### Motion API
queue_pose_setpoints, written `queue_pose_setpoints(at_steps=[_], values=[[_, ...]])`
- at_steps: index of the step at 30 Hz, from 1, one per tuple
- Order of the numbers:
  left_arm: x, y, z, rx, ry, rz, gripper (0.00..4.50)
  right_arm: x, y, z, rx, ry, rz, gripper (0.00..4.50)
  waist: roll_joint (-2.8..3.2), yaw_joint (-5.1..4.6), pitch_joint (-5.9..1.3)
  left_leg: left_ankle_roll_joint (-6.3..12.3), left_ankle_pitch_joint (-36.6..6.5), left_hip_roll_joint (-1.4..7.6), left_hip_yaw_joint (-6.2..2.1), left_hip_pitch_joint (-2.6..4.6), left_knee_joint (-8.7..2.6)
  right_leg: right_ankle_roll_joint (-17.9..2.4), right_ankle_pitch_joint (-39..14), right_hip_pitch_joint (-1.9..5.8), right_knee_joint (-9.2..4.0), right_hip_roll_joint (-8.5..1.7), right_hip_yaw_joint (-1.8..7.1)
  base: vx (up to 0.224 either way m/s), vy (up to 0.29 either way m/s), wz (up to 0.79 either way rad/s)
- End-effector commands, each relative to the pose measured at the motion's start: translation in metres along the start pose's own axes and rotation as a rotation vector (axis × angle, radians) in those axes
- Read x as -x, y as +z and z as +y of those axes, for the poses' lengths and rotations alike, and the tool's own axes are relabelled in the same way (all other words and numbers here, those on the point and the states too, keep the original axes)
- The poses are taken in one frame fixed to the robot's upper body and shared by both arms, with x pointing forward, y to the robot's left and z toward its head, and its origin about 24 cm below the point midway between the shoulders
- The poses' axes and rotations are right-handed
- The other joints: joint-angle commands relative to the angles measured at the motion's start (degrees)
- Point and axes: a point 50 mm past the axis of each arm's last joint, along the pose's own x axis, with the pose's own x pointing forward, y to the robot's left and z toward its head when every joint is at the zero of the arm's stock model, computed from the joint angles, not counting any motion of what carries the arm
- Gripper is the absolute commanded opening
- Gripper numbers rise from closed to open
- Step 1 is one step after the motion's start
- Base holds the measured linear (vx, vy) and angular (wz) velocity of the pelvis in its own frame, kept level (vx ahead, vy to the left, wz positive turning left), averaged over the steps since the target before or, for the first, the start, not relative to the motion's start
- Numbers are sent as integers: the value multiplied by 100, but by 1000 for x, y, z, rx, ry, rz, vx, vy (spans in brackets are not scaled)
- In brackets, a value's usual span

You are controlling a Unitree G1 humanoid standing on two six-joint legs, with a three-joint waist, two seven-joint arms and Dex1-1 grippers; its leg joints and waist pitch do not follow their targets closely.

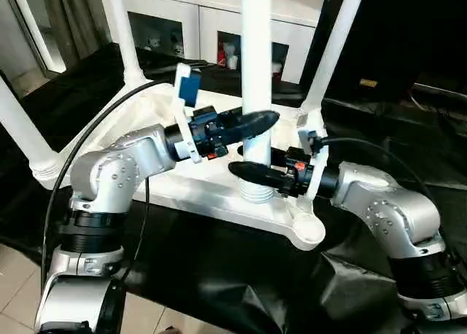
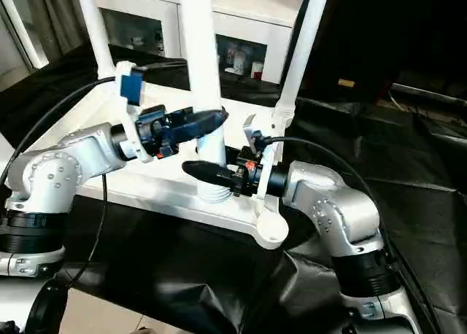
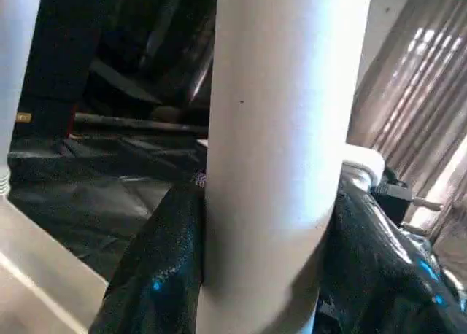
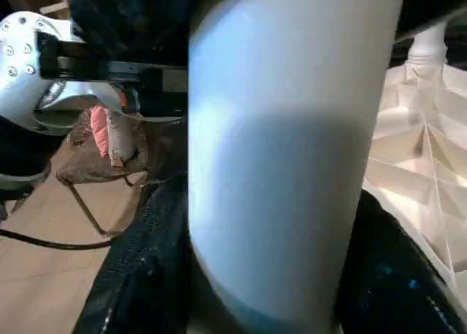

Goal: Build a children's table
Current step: Pick table leg

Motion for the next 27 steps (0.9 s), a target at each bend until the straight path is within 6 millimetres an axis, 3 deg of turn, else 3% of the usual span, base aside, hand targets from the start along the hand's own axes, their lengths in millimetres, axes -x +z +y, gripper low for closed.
queue_pose_setpoints(at_steps=[1,9,16,27], values=[[-13,5,-14,-53,-105,32,197,3,-1,-7,-13,-51,10,283,5,9,-394,166,-96,433,-126,65,-429,-1495,-444,342,-306,-444,294,0,0,0],[-15,-1,-20,-54,-160,75,197,3,7,-10,30,-34,27,341,4,0,-395,148,-117,435,-124,64,-425,-1516,-435,350,-300,-441,290,0,0,0],[-13,-2,-20,-57,-186,97,197,11,12,-6,25,69,67,343,-14,17,-398,255,-51,432,-118,57,-413,-1554,-329,356,-290,-438,292,0,0,0],[-11,-1,-12,-121,-127,92,197,16,22,-7,-23,109,34,343,-17,23,-407,236,-30,435,-122,60,-403,-1555,-411,356,-293,-438,286,0,0,0]])
